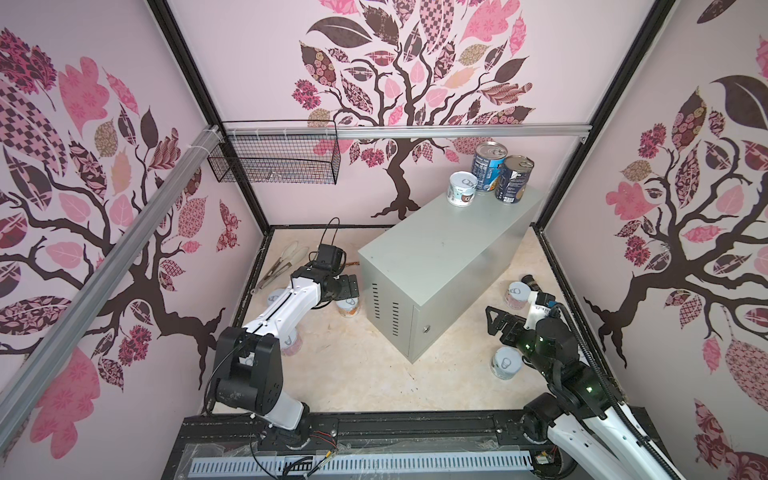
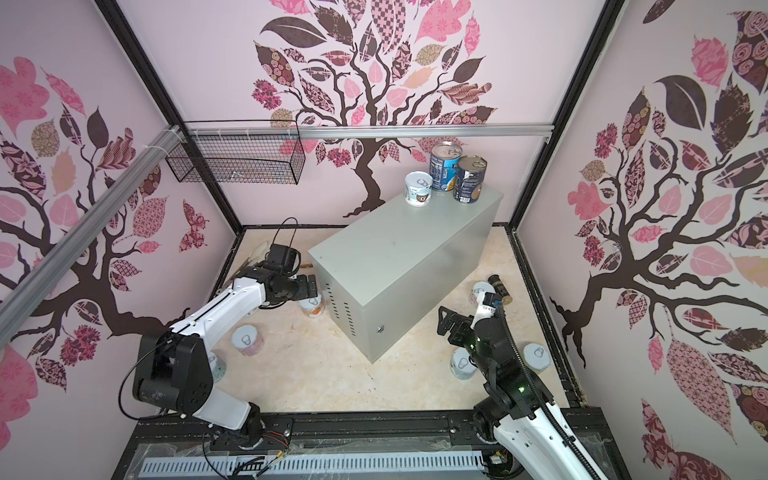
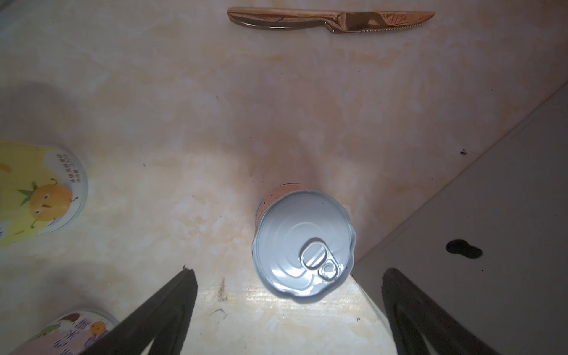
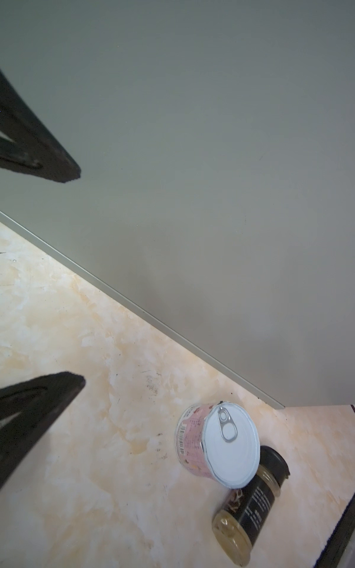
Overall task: Place and organize the canned foods onto the counter
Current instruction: 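Grasp the orange-labelled white-lidded floor can with the left gripper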
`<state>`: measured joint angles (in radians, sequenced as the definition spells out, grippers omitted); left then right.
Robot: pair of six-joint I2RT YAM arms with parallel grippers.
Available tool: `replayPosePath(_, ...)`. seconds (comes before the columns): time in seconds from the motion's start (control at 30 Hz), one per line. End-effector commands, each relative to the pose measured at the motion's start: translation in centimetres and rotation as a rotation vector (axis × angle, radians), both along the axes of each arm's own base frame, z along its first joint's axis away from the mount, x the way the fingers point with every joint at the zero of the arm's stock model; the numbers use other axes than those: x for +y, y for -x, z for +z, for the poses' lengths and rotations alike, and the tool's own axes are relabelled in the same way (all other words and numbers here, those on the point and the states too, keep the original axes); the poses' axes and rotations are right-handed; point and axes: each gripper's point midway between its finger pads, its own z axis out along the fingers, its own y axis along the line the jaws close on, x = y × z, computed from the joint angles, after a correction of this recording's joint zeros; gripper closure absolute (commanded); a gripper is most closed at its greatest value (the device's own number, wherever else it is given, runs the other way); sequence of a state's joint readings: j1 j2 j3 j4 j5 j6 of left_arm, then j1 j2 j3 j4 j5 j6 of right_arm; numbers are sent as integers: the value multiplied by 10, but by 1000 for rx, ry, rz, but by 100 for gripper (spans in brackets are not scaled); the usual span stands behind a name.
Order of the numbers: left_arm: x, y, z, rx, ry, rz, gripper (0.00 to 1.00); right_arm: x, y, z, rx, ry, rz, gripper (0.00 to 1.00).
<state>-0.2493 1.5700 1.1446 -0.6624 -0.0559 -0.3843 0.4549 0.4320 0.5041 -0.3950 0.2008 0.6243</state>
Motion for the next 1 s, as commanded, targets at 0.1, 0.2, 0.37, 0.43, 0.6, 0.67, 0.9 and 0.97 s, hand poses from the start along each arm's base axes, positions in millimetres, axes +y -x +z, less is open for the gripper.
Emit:
replayPosePath(0.1, -15, -25, -5, -34, 74, 15, 2, 0, -6, -11, -1, -13, 10, 0)
replayPosePath(0.2, -15, -27, -17, -10, 64, 21, 3, -1, -8, -16, 5, -28, 11, 0)
replayPosePath(0.37, -7, -25, -39, 20, 29, 64, 3, -3, -12, -21, 6, -45, 16, 0)
replayPosePath(0.43, -4, -24, -46, 24, 23, 81, 4, -2, -13, -23, 6, -46, 19, 0)
replayPosePath(0.6, 4, -24, -60, 23, -17, 125, 5, -1, -13, -32, 13, -48, 25, 0)
replayPosePath(0.67, 8, -24, -63, 17, -48, 137, 6, -1, -12, -33, 12, -44, 26, 0)
replayPosePath(0.9, -3, -19, -84, 52, -154, 119, 6, -1, -12, -34, 3, -47, 26, 0)
replayPosePath(0.97, -3, -17, -92, 62, -156, 132, 6, -1, -11, -35, 8, -44, 28, 0)
